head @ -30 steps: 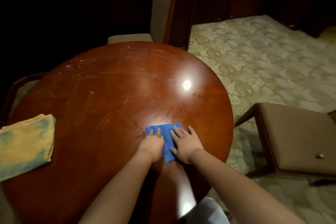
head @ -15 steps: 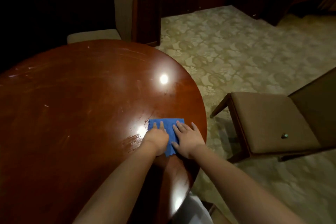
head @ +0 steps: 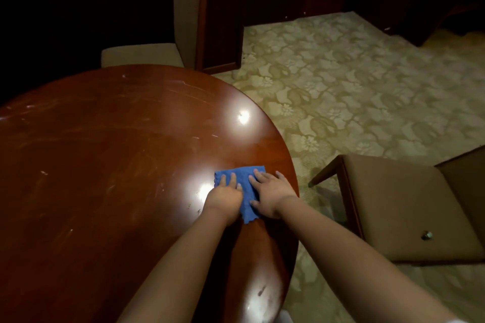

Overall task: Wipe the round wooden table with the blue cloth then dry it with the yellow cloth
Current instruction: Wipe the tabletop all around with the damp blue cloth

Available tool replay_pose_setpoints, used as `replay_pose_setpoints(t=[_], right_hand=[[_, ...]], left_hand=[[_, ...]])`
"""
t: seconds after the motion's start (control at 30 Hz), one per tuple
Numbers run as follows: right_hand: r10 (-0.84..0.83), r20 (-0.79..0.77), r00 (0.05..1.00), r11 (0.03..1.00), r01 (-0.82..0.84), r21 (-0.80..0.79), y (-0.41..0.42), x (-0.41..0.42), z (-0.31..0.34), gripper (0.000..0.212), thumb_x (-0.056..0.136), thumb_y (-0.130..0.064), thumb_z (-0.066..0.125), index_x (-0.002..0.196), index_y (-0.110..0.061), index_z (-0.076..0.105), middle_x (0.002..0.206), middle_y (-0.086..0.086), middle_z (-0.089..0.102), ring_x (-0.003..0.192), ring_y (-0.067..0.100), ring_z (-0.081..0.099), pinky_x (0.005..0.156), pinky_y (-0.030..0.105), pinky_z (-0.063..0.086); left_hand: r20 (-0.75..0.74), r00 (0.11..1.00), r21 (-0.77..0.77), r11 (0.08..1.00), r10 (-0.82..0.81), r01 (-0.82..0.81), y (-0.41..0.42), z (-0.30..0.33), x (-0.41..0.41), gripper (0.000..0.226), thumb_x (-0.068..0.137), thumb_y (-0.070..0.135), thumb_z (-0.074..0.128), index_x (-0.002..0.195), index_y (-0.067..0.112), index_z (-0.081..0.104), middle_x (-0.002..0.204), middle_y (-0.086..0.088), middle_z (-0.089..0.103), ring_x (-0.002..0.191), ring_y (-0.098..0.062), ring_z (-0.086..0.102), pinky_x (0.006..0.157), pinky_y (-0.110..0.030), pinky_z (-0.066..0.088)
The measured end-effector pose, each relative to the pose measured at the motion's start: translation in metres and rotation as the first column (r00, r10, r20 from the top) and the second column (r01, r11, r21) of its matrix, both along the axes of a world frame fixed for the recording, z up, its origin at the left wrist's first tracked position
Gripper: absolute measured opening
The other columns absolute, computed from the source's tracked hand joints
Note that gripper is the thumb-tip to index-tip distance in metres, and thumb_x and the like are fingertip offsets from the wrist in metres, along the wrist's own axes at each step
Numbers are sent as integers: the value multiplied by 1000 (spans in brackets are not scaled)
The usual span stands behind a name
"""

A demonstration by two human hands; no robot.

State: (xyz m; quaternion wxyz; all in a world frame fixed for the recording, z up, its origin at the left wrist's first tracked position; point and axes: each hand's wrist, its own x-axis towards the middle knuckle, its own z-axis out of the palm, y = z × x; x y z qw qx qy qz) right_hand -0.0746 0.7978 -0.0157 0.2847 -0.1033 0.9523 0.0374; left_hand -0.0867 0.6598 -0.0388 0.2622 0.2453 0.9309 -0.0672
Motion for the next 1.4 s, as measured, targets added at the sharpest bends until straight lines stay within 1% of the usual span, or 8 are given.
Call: replay_pose_setpoints(t=[0.23, 0.37, 0.47, 0.67, 0.87, 1.17, 1.27, 1.4], right_hand=[[56, -14, 998, 998, -56, -3, 15, -70, -4, 71, 98, -48, 36, 155, -18, 5, 162, 2, -2, 148, 16, 4, 119, 43, 4], [61, -32, 998, 998, -61, -25, 23, -102, -10, 70, 99, -47, 37, 155, -19, 5, 162, 1, -3, 148, 17, 4, 119, 43, 4], [83, -56, 995, 995, -86, -53, 29, -130, -13, 70, 99, -47, 35, 155, -20, 4, 162, 0, -4, 148, 15, 2, 119, 43, 3], [97, -87, 991, 988, -107, -108, 39, -170, -18, 68, 99, -46, 35, 155, -22, 5, 162, -1, -4, 148, 13, 0, 117, 43, -3], [89, -49, 995, 991, -94, -92, 45, -131, -15, 71, 98, -48, 36, 155, -21, 4, 162, 0, -4, 148, 14, -1, 118, 44, -3], [34, 25, 999, 998, -33, -52, 61, -23, -2, 74, 97, -48, 38, 155, -19, 2, 162, 1, -6, 148, 16, -1, 118, 44, -1], [13, 16, 1000, 998, -12, -55, 64, -10, -2, 74, 97, -49, 37, 155, -18, 3, 162, 2, -6, 148, 16, -1, 118, 44, 1], [37, 9, 999, 999, -37, -32, 66, -11, -2, 74, 98, -50, 35, 155, -18, 1, 162, 2, -7, 148, 16, -1, 118, 45, 1]], left_hand=[[-8, 994, 55, 993, 107, -107, 14, -5, -61, 59, 100, 19, 40, 152, 12, 13, 160, -12, -6, 147, -33, 1, 113, -40, 28], [0, 989, 96, 984, 150, -149, 20, -4, -93, 56, 102, 24, 37, 152, 13, 15, 160, -9, -5, 147, -30, 1, 115, -39, 24], [-26, 984, 130, 976, 179, -174, 20, -3, -116, 55, 102, 28, 36, 152, 15, 19, 161, -6, -3, 147, -27, 3, 113, -38, 25], [-53, 970, 77, 969, 239, -234, 30, -3, -147, 54, 103, 29, 33, 152, 14, 18, 160, -8, -1, 147, -29, 6, 114, -38, 20], [-28, 974, 52, 974, 223, -222, 36, 3, -112, 52, 103, 25, 34, 151, 13, 19, 160, -9, 0, 147, -29, 6, 115, -37, 21], [10, 992, 30, 992, 122, -122, 54, 3, -14, 56, 102, 21, 36, 152, 11, 14, 160, -11, -1, 147, -32, 5, 115, -39, 25], [8, 996, 33, 995, 94, -94, 56, 2, -9, 57, 102, 22, 36, 152, 11, 12, 160, -11, -2, 147, -31, 4, 116, -39, 23], [18, 995, 30, 995, 94, -94, 59, 2, -11, 56, 102, 22, 36, 152, 12, 13, 160, -10, -4, 147, -30, 3, 115, -40, 23]])
